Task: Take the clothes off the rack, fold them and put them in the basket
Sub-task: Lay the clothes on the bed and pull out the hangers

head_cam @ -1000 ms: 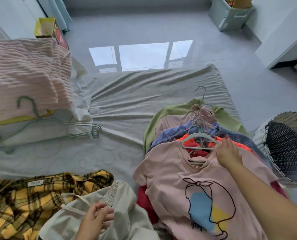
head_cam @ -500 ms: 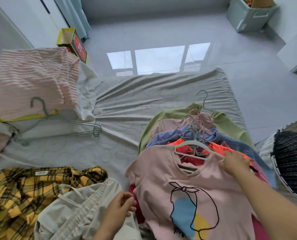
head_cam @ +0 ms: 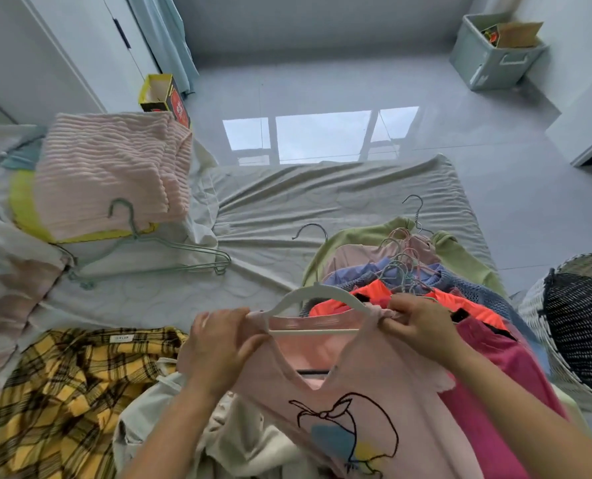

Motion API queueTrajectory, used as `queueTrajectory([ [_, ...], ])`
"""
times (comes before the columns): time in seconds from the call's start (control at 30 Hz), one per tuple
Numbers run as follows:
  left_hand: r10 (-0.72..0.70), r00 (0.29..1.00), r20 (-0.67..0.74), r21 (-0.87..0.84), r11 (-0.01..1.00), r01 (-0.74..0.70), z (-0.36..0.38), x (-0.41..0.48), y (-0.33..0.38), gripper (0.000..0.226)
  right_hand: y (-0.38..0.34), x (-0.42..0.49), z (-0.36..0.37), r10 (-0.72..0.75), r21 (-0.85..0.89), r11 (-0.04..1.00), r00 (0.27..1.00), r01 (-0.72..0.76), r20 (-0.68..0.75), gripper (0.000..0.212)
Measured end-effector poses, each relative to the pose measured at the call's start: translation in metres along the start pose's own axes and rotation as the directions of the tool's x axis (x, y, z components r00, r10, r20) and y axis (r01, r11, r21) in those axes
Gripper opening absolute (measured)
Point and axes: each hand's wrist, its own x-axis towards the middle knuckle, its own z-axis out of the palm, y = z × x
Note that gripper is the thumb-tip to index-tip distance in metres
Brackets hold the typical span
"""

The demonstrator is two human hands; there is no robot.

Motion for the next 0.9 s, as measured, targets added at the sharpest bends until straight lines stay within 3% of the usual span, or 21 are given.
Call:
queueTrajectory([
  [0.1, -0.044, 0.986, 0.158, -0.052, 0.997, 0.053, -0.054, -0.007, -0.052, 0.061, -0.051, 0.006, 0.027, 0.054, 0.055, 0.997, 0.989, -0.062, 0.136, 0.028],
  [0.17, -0.031, 0.988, 0.151, -0.028, 0.999, 0.035, -0.091, -0.02, -0.097, 0.063, -0.089, 0.005, 0.054, 0.04, 0.175, 0.98, 0.954, -0.096, 0.297, 0.025],
  [0.23, -0.021, 0.986, 0.166, 0.049, 0.999, 0.013, -0.127, -0.029, -0.133, 0.058, -0.137, -0.001, 0.079, -0.041, 0.299, 0.945, 0.863, -0.129, 0.504, 0.018],
  [0.3, -0.035, 0.975, 0.218, 0.107, 0.994, 0.011, -0.152, -0.037, -0.164, 0.04, -0.187, -0.002, 0.104, -0.111, 0.337, 0.932, 0.774, -0.137, 0.623, 0.037],
  [0.37, -0.012, 0.97, 0.244, 0.115, 0.993, -0.017, -0.164, -0.044, -0.187, 0.03, -0.229, 0.005, 0.133, -0.152, 0.39, 0.915, 0.808, -0.102, 0.569, 0.041],
  [0.47, 0.01, 0.942, 0.335, 0.059, 0.998, -0.031, -0.161, -0.055, -0.218, 0.037, -0.278, 0.022, 0.166, -0.128, 0.437, 0.893, 0.87, -0.108, 0.477, 0.015],
  [0.5, -0.001, 0.933, 0.36, -0.011, 1.0, 0.006, -0.157, -0.059, -0.228, 0.037, -0.288, 0.026, 0.172, -0.116, 0.452, 0.881, 0.862, -0.14, 0.493, 0.014],
  [0.57, -0.055, 0.923, 0.382, -0.184, 0.974, 0.134, -0.149, -0.068, -0.249, 0.012, -0.301, 0.029, 0.182, -0.104, 0.445, 0.881, 0.85, -0.162, 0.516, 0.018],
  [0.67, -0.166, 0.928, 0.333, -0.329, 0.902, 0.279, -0.134, -0.083, -0.281, 0.022, -0.295, 0.028, 0.191, -0.063, 0.424, 0.889, 0.869, -0.175, 0.491, 0.017],
  [0.77, -0.341, 0.889, 0.304, -0.471, 0.758, 0.452, -0.121, -0.095, -0.307, 0.022, -0.275, 0.025, 0.188, 0.02, 0.437, 0.868, 0.896, -0.235, 0.444, 0.02],
  [0.83, -0.405, 0.851, 0.335, -0.501, 0.688, 0.525, -0.113, -0.101, -0.321, 0.019, -0.26, 0.023, 0.184, 0.061, 0.519, 0.803, 0.908, -0.291, 0.415, 0.022],
  [0.9, -0.398, 0.822, 0.407, -0.462, 0.687, 0.561, -0.104, -0.106, -0.329, 0.017, -0.246, 0.02, 0.182, 0.128, 0.686, 0.635, 0.924, -0.355, 0.359, 0.022],
])
